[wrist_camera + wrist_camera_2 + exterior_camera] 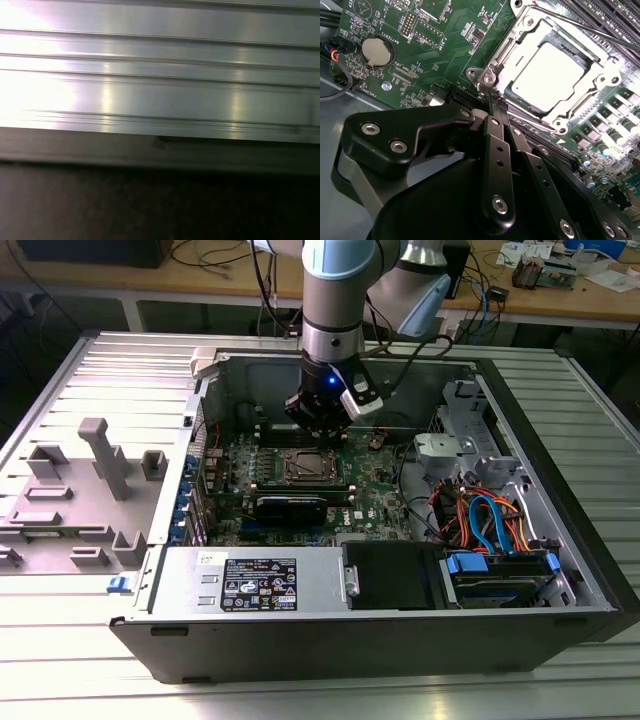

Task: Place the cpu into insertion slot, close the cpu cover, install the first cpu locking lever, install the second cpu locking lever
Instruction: 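Install the first cpu locking lever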

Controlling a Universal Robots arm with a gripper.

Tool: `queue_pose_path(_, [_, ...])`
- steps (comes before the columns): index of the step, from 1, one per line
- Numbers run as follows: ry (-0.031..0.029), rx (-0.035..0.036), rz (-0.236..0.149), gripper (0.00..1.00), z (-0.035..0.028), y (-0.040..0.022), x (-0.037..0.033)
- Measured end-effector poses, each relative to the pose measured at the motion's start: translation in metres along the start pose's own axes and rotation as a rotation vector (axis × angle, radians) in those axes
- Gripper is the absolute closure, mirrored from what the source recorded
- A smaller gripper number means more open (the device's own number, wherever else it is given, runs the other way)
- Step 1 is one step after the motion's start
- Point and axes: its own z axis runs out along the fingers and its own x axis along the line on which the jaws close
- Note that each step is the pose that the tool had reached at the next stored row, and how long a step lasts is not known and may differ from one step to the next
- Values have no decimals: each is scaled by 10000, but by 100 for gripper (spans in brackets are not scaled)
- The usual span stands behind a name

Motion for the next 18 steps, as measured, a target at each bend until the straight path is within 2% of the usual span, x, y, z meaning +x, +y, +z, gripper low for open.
queue_pose_path(7, [-1,1,-1,89,-14,0,1])
queue_pose_path(10, [-11,2,-2,89,-15,2,30])
queue_pose_path(18, [-12,2,-3,89,-16,1,23])
